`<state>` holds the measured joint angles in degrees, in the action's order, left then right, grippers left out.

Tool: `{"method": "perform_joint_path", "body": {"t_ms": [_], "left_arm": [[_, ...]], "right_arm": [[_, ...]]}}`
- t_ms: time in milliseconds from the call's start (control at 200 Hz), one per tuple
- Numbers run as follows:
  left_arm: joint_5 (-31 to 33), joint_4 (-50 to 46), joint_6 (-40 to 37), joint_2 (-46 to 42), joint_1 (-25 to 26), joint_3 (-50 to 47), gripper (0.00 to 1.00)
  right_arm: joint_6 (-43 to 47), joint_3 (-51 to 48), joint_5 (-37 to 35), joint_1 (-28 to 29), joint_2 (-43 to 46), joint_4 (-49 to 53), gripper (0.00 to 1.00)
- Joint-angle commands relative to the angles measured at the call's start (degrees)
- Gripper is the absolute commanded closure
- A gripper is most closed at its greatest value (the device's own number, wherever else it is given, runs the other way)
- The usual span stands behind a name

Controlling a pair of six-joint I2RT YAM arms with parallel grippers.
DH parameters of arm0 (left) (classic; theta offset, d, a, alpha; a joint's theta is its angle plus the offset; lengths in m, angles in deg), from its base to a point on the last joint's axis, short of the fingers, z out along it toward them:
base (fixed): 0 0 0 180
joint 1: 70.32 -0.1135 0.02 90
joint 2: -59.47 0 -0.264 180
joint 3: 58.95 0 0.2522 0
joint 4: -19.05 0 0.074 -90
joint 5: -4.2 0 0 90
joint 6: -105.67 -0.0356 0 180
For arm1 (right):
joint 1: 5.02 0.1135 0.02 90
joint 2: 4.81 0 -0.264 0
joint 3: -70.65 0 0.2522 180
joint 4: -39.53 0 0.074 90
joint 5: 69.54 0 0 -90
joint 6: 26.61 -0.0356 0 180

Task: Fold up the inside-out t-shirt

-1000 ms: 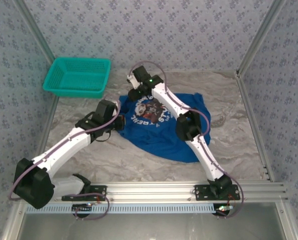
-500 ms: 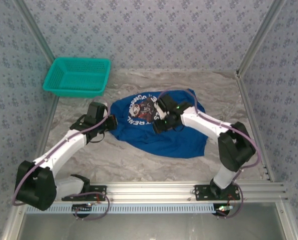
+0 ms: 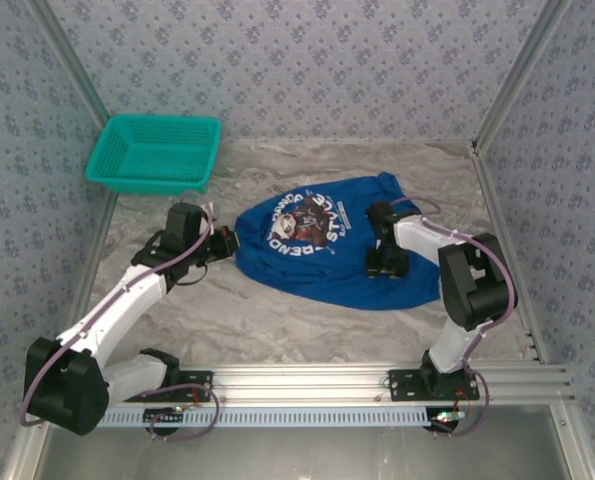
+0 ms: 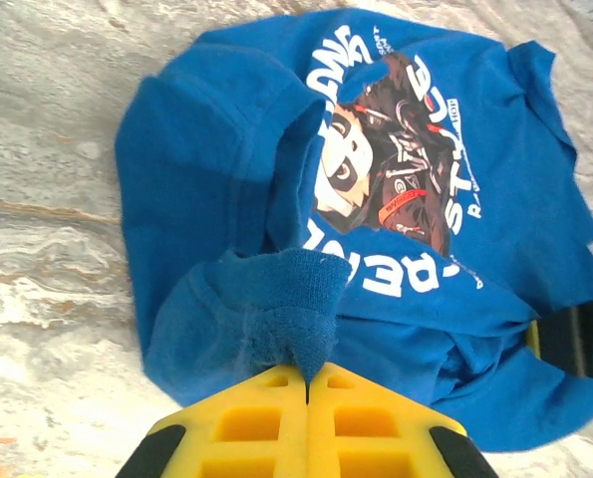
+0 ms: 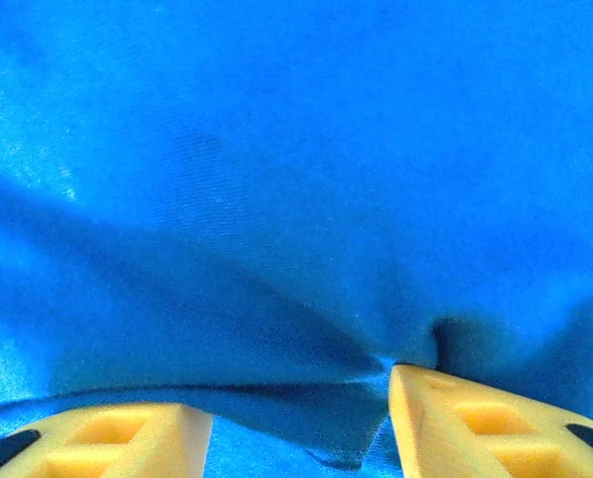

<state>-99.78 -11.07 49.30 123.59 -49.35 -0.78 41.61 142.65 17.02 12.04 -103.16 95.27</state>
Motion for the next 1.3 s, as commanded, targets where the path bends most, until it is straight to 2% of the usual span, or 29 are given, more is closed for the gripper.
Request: {"method": "perform_joint_path", "body": {"t_ms": [0, 100, 180, 255, 345, 405, 525, 700, 894, 999, 1159, 1294], "left_arm": [[-2.75, 2.19, 1.44, -1.06, -0.49, -1.84, 1.0], [-1.42, 2.63, 2.09, 0.18, -0.49, -3.38, 1.0], [-2.67, 3.73, 2.88, 1.1, -0.49, -3.58, 1.0], [-3.56, 4.49, 3.28, 1.57, -0.45, -3.6, 1.0], [-3.86, 5.01, 3.23, 1.9, -0.4, -3.65, 1.0], [-4.09, 5.04, 3.02, 2.09, -0.36, -3.56, 1.0], [-4.3, 5.19, 2.67, 2.33, -0.36, -3.38, 1.0], [-4.31, 4.46, 2.19, 2.07, -0.32, -2.66, 1.0], [-4.04, 3.04, 1.6, 1.89, -0.33, -1.6, 1.0], [-3.87, 2.87, 1.44, 1.79, -0.4, -1.6, 1.0], [-3.92, 2.65, 1.22, 1.79, -0.45, -1.6, 1.0], [-2.53, 2.15, 0.57, 1.65, -0.36, -1.69, 1.0]], "right_arm": [[-0.63, -0.68, -6.38, -4.21, 4.56, 1.81, 0.49], [3.62, 0.08, -7.32, 1.7, 10.2, -2.71, 0.48], [5.9, -0.98, -4.74, 8.13, 14.09, -6.68, 0.47], [6.6, -3.17, 2.86, 12.68, 16.64, -12.31, 0.44], [8.6, -4.34, 8.41, 17.3, 16.14, -18.29, 0.43], [11.8, -3.83, 9.58, 19.86, 14.37, -20.72, 0.42], [20.03, -1.0, 12.98, 21.73, 9.51, -24.12, 0.42], [30.76, -0.01, 21.77, 23.01, 4.44, -26.12, 0.42], [34.7, 2.47, 19.98, 23.8, -0.36, -25.92, 0.41], [34.73, 4.0, 18.22, 23.89, -2.9, -26.39, 0.48], [34.25, 5.13, 17.82, 23.54, -3.77, -27.29, 0.71], [32.97, 5.76, 20.82, 21.9, -3.05, -26.56, 0.9]]}}
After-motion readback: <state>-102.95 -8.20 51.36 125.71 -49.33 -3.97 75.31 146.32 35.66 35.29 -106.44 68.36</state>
